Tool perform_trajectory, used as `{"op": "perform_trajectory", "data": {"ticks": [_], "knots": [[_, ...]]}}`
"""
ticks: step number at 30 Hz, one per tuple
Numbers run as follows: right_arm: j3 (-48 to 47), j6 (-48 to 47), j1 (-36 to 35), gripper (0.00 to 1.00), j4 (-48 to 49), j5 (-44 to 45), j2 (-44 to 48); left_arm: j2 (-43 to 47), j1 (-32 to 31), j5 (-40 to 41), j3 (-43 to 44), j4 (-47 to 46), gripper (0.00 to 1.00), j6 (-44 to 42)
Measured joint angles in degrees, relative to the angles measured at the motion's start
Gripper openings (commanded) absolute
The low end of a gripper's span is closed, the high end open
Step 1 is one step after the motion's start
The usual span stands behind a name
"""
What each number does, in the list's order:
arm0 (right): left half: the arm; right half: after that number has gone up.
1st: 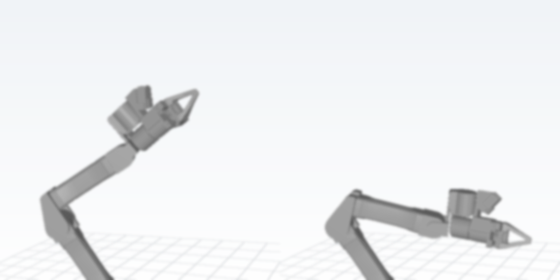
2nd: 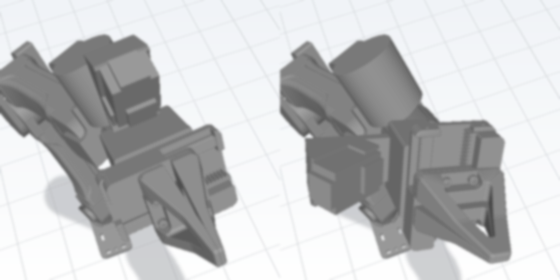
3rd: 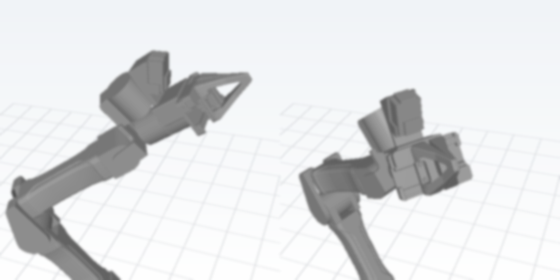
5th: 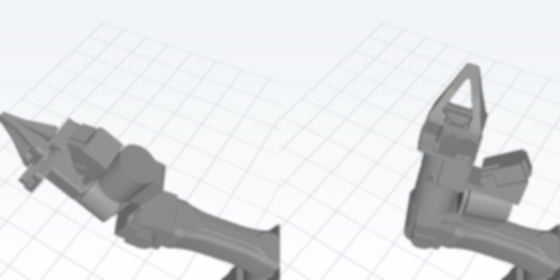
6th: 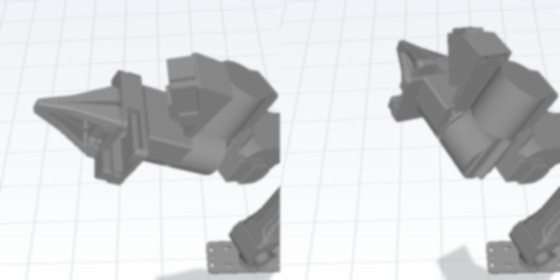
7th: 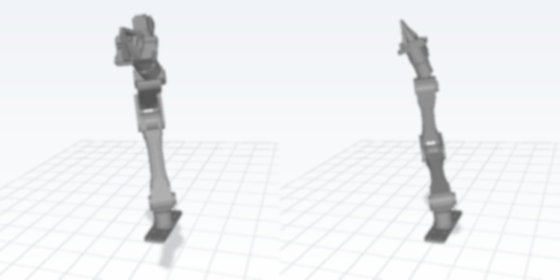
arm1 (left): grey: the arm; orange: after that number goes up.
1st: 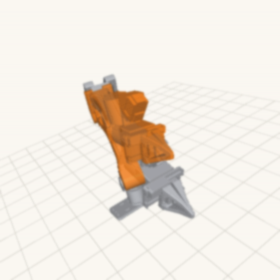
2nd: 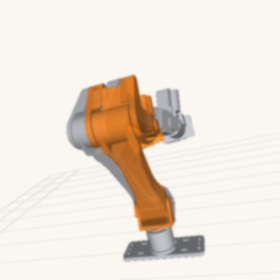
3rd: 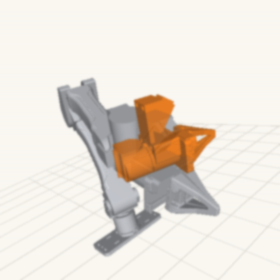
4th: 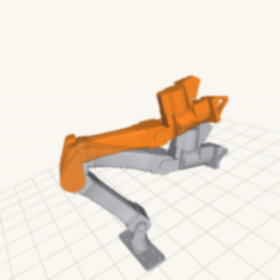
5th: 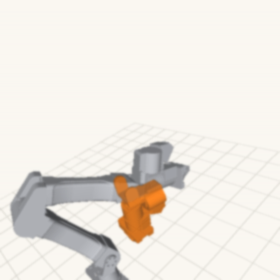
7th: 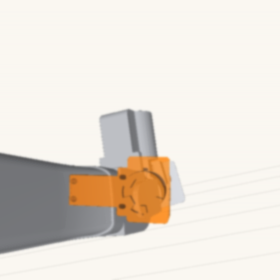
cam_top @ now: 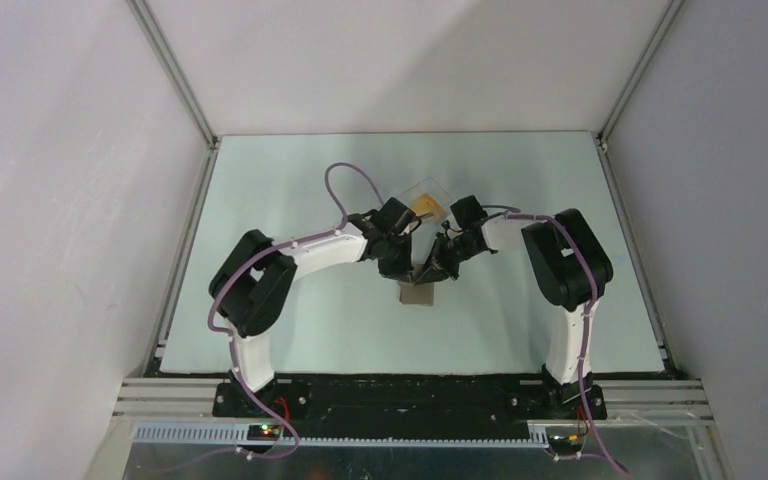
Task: Put the credit cards into the card holder
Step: Close the card holder at the center of the board.
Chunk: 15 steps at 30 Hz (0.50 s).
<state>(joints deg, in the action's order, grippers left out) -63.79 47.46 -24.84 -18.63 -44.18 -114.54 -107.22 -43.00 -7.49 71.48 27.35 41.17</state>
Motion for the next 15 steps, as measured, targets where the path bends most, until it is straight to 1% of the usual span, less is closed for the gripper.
{"op": "perform_trajectory", "data": {"ticks": [6, 15], "knots": [[0.00, -0.17, -0.17, 0.00, -0.07, -0.04, 0.00, 0.31, -0.02, -0.07, 0.00, -1.03, 0.09, 0.59], [0.00, -0.24, -0.17, 0.00, -0.07, -0.04, 0.00, 0.28, -0.50, 0.94, 0.00, -1.22, 0.06, 0.74]]}}
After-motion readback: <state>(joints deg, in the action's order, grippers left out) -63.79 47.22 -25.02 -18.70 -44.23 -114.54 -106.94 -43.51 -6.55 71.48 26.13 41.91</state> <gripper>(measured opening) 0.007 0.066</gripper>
